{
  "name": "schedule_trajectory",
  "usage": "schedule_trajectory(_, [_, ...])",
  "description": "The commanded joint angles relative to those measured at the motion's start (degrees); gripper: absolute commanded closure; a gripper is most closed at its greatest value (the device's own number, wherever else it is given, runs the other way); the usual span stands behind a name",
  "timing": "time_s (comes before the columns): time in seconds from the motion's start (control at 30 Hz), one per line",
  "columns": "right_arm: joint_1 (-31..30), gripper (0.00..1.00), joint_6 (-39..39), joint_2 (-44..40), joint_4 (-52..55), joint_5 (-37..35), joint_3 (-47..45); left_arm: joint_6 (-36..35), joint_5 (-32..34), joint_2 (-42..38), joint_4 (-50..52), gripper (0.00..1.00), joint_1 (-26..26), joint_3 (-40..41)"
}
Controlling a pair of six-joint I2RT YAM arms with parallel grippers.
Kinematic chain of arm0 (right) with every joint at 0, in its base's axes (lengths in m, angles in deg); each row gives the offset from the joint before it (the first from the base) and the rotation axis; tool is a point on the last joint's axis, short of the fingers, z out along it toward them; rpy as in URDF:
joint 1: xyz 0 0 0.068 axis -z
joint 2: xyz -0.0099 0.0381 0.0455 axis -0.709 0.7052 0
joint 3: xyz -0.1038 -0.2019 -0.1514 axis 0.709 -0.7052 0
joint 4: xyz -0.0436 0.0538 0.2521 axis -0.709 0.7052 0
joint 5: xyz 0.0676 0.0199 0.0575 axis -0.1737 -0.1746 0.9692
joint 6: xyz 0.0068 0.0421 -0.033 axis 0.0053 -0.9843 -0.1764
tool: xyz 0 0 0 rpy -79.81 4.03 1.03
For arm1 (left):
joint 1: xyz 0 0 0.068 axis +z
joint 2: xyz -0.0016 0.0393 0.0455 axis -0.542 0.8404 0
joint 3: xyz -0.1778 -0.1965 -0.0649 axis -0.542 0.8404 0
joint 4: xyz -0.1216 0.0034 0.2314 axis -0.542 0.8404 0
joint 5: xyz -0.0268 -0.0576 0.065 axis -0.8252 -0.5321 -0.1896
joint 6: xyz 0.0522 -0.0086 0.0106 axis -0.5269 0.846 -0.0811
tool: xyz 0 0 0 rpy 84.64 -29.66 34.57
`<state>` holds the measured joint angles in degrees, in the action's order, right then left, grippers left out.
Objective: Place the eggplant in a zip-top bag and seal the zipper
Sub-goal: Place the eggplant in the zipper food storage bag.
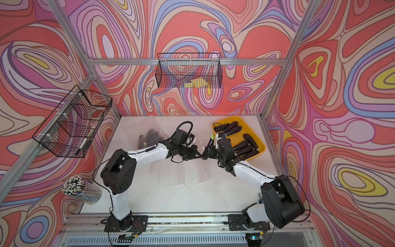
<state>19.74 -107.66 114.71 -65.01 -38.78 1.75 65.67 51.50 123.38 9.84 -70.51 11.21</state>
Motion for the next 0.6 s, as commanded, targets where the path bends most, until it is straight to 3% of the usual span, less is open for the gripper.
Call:
schedule_trajectory(0.0, [-3.6,0.71,2.8,0.9,2.3,-0.1,0.3,4.9,-1.7,-3.2,-6.4,1.00,1.0,2.1])
schedule_trajectory(0.17, [-4.2,0.72,3.2,-4.1,-0.2,4.9,-5.2,4.5,2.0,-5.3,-3.8,1.00,1.7,1.3])
schedule_trajectory(0.33, [-4.2,0.73,6.0,-8.6,-1.5,9.8,-9.1,7.4,-0.1,-4.3,-7.0,1.00,1.9,1.4])
schedule_trajectory(0.57, [-4.2,0.72,9.8,-1.7,1.3,15.8,-6.0,4.6,-2.6,-5.3,-5.1,1.00,1.7,-0.5])
